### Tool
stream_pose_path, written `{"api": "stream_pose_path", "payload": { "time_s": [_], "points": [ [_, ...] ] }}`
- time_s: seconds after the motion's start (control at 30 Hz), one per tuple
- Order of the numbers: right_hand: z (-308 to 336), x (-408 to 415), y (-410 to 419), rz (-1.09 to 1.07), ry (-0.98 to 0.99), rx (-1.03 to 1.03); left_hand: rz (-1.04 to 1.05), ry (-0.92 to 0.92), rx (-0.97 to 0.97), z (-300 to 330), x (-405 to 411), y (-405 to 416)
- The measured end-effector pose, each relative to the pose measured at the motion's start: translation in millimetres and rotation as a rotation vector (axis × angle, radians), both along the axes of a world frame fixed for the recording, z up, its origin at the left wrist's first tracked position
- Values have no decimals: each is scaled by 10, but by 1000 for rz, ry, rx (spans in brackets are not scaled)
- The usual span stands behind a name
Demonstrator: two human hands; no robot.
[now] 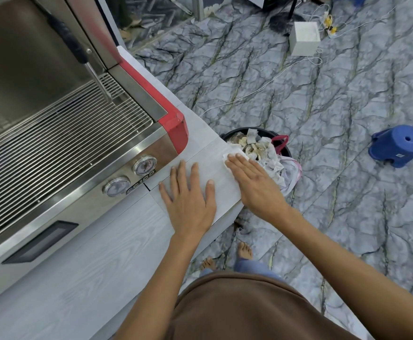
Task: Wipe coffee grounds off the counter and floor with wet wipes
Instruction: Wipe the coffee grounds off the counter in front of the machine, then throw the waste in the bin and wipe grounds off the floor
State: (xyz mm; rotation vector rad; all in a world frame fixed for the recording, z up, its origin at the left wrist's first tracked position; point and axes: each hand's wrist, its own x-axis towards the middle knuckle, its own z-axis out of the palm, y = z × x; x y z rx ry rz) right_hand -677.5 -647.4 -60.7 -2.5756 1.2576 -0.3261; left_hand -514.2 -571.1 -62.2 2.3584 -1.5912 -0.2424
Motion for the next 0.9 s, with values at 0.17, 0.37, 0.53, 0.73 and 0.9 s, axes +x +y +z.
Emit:
{"api": "stream_pose_path", "payload": {
  "time_s": [0.17,0.37,0.53,0.73,0.9],
  "points": [
    [54,-74,-107,-34,-69,74,-81,23,12,-5,-29,-101],
    [56,-241,-219,-98,-154,138,-129,12,32,-5,-126,-264],
    [-52,-486,-451,-117,-191,171,-145,15,42,21,-308,-495],
    [-166,-881,-810,-74,-231,169,-130,-15,80,21,-773,-933],
    [-296,-1320,-1172,-64,-267,199,-118,-51,172,-1,-1294,-1380]
  ]
}}
